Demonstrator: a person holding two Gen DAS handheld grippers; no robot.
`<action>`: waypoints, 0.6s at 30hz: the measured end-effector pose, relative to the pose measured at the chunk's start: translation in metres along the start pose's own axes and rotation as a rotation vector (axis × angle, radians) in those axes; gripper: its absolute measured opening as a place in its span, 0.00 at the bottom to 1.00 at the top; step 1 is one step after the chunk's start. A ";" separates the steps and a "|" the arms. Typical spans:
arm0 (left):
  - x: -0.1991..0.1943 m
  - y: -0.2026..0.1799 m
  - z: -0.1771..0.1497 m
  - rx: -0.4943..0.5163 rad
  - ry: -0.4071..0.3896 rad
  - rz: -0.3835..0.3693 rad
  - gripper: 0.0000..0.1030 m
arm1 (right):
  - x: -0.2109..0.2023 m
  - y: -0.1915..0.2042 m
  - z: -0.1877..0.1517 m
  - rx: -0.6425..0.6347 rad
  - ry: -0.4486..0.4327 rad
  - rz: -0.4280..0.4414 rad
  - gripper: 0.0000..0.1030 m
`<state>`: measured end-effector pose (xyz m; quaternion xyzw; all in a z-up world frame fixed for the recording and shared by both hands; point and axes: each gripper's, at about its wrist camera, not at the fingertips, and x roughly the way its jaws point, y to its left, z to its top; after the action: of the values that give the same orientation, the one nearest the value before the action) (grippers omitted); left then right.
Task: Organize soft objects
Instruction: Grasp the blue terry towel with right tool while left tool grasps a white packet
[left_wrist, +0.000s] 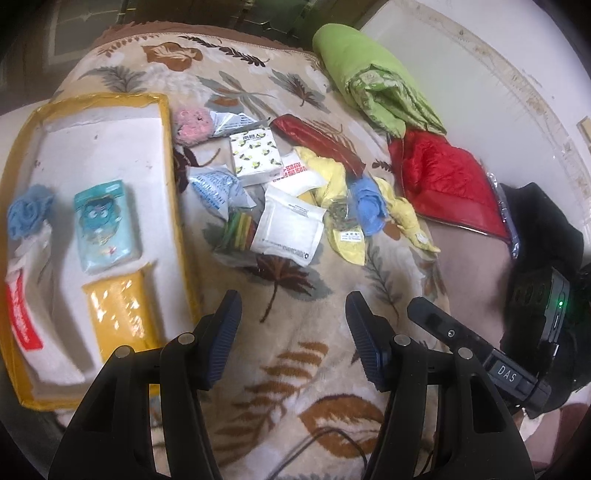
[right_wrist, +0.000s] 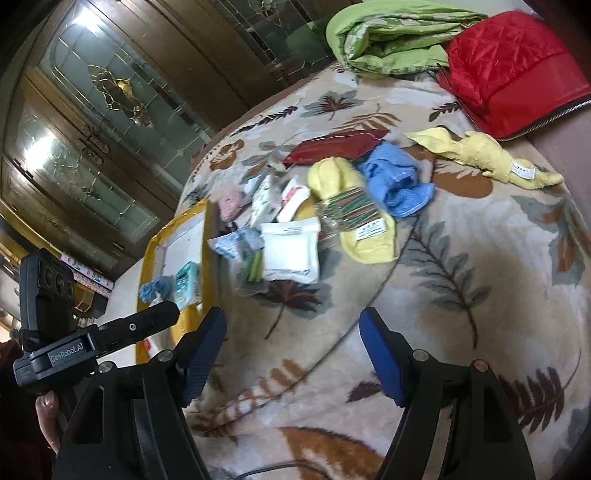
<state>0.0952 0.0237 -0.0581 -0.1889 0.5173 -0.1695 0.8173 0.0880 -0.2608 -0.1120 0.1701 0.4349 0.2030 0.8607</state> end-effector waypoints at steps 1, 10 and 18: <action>0.005 -0.001 0.002 0.006 0.010 -0.002 0.57 | 0.001 -0.002 0.002 0.000 0.001 -0.001 0.72; 0.063 -0.013 0.029 0.069 0.068 0.042 0.57 | 0.020 -0.024 0.030 0.015 0.010 -0.039 0.72; 0.111 -0.009 0.056 0.103 0.100 0.105 0.57 | 0.044 -0.044 0.078 0.037 0.000 -0.123 0.73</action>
<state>0.1900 -0.0292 -0.1182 -0.1105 0.5574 -0.1622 0.8067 0.1847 -0.2856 -0.1183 0.1590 0.4480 0.1415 0.8683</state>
